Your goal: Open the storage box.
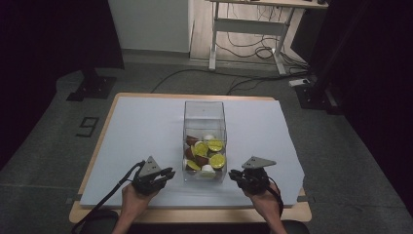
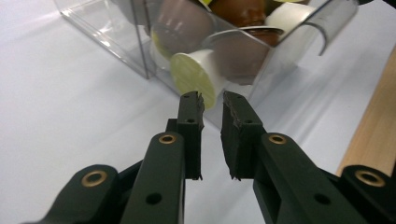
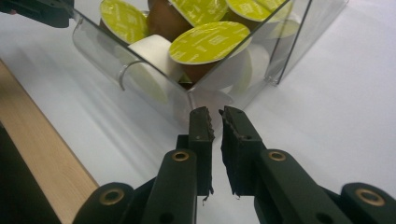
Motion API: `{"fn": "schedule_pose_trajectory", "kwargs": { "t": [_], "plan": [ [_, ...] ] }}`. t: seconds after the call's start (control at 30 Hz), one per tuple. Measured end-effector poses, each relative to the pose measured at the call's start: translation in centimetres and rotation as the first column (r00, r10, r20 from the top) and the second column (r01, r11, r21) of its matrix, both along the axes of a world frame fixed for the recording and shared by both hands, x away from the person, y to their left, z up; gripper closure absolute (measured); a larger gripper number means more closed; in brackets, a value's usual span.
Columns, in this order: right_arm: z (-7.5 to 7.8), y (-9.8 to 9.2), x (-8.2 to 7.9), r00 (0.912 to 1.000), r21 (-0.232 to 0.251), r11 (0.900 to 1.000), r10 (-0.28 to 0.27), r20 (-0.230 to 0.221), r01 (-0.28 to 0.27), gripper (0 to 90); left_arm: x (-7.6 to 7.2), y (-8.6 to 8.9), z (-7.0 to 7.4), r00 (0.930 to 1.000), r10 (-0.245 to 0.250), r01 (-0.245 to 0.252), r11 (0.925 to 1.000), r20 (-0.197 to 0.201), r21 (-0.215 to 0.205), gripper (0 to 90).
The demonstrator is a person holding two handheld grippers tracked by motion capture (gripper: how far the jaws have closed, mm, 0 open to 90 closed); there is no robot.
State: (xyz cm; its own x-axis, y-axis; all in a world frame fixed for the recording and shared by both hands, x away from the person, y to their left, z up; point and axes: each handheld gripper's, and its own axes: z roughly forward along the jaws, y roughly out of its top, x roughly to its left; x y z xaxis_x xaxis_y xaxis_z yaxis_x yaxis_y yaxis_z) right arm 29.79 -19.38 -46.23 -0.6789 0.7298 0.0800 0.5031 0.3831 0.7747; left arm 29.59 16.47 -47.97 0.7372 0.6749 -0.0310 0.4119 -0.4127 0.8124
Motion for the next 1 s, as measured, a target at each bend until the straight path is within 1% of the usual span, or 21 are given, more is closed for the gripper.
{"fn": "schedule_pose_trajectory", "kwargs": {
  "t": [0.17, 0.33, 0.37, 0.43, 0.47, 0.57, 0.63, 0.73, 0.8, 0.87, 0.9, 0.93, 0.97, 1.0],
  "plan": [
    [0.3, -0.6, 0.8, 1.0000, 0.013, 1.000, -0.009, 0.003, 0.009, 80.9, 0.6, 0.7, 0.2, 0.9999, 0.015, -0.015, 0.9999, 0.009, 0.005, 76.3],
    [0.4, -1.0, 1.5, 0.9999, 0.014, 1.000, -0.013, 0.007, 0.013, 80.2, 1.0, 1.0, 0.3, 0.9997, 0.022, -0.022, 0.9998, 0.012, 0.004, 75.0],
    [0.5, -1.2, 1.9, 0.9999, 0.011, 1.000, -0.015, 0.006, 0.015, 79.8, 1.1, 1.2, 0.2, 0.9996, 0.025, -0.025, 0.9997, 0.012, 0.002, 74.5],
    [0.5, -1.2, 2.0, 0.9999, 0.013, 1.000, -0.016, 0.004, 0.016, 79.6, 1.3, 1.2, 0.2, 0.9996, 0.028, -0.028, 0.9996, 0.011, 0.000, 74.1],
    [0.4, -1.4, 2.3, 0.9999, 0.013, 1.000, -0.016, 0.001, 0.016, 78.8, 1.4, 1.2, 0.2, 0.9995, 0.031, -0.031, 0.9995, 0.010, -0.002, 72.8],
    [0.4, -1.5, 2.5, 0.9999, 0.007, 1.000, -0.014, 0.001, 0.014, 78.0, 1.6, 1.3, 0.1, 0.9994, 0.034, -0.034, 0.9994, 0.011, 0.001, 71.4],
    [0.4, -2.0, 2.8, 0.9997, -0.008, 1.000, -0.023, 0.000, 0.023, 76.5, 1.8, 1.4, 0.0, 0.9991, 0.041, -0.041, 0.9992, 0.009, 0.006, 68.5],
    [0.5, -2.3, 2.9, 0.9996, -0.005, 1.000, -0.029, 0.002, 0.029, 75.7, 2.0, 1.5, -0.2, 0.9989, 0.047, -0.047, 0.9989, 0.008, 0.009, 66.3],
    [0.5, -2.8, 2.9, 0.9993, -0.005, 0.999, -0.036, 0.000, 0.036, 72.4, 2.1, 1.6, -0.4, 0.9984, 0.055, -0.055, 0.9983, 0.014, 0.021, 62.4],
    [0.5, -2.9, 2.9, 0.9993, -0.006, 0.999, -0.038, -0.002, 0.038, 71.1, 2.2, 1.6, -0.4, 0.9982, 0.058, -0.058, 0.9980, 0.015, 0.023, 61.4],
    [0.5, -3.0, 3.0, 0.9992, -0.010, 0.999, -0.039, -0.001, 0.039, 69.9, 2.2, 1.7, -0.5, 0.9980, 0.061, -0.061, 0.9978, 0.016, 0.024, 59.9],
    [0.4, -3.2, 3.0, 0.9991, -0.024, 0.999, -0.042, 0.002, 0.042, 65.1, 2.3, 1.8, -0.5, 0.9979, 0.063, -0.063, 0.9976, 0.016, 0.028, 56.2],
    [0.4, -3.2, 3.0, 0.9991, -0.024, 0.999, -0.042, 0.002, 0.042, 65.1, 2.4, 1.9, -0.6, 0.9978, 0.065, -0.066, 0.9974, 0.014, 0.031, 56.2],
    [0.4, -3.3, 3.0, 0.9989, -0.035, 0.998, -0.046, 0.005, 0.046, 62.9, 2.4, 1.9, -0.7, 0.9974, 0.070, -0.070, 0.9970, 0.015, 0.032, 54.7]
  ]
}}
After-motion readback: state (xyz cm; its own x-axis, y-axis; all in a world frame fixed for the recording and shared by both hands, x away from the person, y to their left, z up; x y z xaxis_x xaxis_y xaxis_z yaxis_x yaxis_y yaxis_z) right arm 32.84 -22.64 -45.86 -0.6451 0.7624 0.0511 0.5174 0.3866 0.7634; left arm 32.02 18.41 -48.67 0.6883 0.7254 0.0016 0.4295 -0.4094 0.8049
